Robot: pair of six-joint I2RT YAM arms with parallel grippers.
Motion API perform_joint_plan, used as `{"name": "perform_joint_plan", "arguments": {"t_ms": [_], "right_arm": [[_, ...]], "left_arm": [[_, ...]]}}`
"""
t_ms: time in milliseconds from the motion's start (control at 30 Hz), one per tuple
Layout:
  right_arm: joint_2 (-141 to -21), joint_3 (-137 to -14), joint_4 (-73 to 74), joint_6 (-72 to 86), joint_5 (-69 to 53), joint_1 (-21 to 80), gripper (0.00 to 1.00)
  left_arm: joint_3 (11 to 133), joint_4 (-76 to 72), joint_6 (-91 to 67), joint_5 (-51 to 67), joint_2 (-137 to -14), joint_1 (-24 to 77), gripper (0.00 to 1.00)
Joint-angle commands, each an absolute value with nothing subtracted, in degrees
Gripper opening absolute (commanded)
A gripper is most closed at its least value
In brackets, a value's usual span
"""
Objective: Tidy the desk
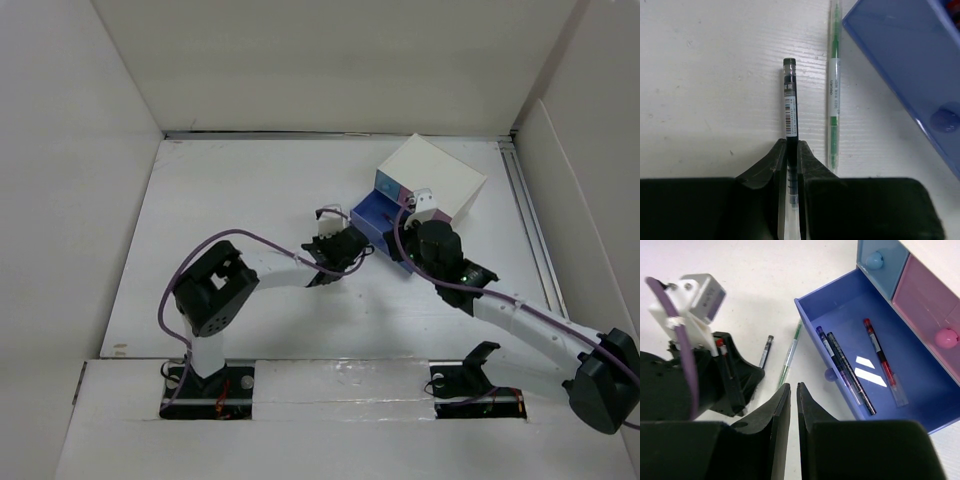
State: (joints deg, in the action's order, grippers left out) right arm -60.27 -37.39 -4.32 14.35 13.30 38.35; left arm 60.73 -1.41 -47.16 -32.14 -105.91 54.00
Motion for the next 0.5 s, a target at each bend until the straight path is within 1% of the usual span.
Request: {"name": "perform_joint_plan", "arguments": {"t_ms": [0,200,267,367,467], "right_arm": [[-58.45,-36.74,-6.94,13.97,14.59,38.67,0.16],[-55.73,-36.04,-6.68,14.33,16.43,38.67,0.16],[-54.94,-36.03,-6.50,14.68,16.70,38.67,0.16],[-52.82,-36.39,-5.19,14.94,16.88,38.67,0.16],[-50.37,-36.91,-3.26,15.12,17.49,38.67,0.16]], "left_arm": [[60.56,-0.26,-46.50,-32.96,-98.36,54.23,0.00],[60.38,-3.42,-45.88,-29.10,-91.41,54.23,0.00],[60.73,-6.48,-45.36,-27.43,-89.83,54.23,0.00],[63.11,-10.10,-44.39,-24.00,-90.97,54.23,0.00],[68.28,-11.76,-44.56,-21.98,-94.99,53.53,0.00]]}}
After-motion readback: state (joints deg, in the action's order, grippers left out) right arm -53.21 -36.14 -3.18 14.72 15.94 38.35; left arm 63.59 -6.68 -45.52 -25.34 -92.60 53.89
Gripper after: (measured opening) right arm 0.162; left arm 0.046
